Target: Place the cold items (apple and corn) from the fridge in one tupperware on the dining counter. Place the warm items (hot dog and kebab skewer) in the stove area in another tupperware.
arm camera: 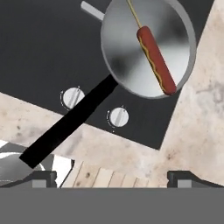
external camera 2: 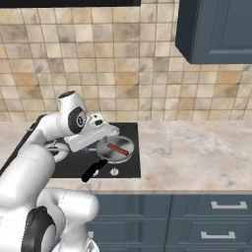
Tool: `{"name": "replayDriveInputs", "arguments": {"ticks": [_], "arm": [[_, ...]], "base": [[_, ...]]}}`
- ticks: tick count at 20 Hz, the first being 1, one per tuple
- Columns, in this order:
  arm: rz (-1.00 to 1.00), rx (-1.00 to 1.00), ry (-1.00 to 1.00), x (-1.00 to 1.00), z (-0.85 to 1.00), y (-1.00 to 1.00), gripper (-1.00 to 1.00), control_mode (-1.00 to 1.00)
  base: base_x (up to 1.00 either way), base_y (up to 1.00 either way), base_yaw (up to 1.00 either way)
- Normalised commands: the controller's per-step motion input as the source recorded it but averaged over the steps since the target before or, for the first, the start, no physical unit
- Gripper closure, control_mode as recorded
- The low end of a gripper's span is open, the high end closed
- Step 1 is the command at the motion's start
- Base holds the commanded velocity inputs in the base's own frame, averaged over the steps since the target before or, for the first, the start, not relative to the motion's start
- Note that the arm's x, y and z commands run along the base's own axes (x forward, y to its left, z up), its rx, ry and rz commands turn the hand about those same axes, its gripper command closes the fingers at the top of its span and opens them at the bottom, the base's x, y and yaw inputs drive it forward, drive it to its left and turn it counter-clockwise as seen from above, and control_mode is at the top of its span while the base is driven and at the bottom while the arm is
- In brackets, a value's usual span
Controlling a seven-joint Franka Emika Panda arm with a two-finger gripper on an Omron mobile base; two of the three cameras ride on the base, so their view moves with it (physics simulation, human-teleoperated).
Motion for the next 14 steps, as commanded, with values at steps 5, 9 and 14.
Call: {"name": "replayDriveInputs", "arguments": {"ticks": [5,9,14], "arm": [[-0.12,-0.02,0.19,0.8,-0.19,-0.04,-1.0,-1.0],[0.0,0.0,0.09,0.7,-0.36,-0.24,-1.0,-1.0],[0.07,0.0,-0.04,0.55,-0.5,-0.21,-1.0,-1.0]], "base": [[0.0,0.0,0.0],[0.0,0.0,0.0],[0.0,0.0,0.0]]}}
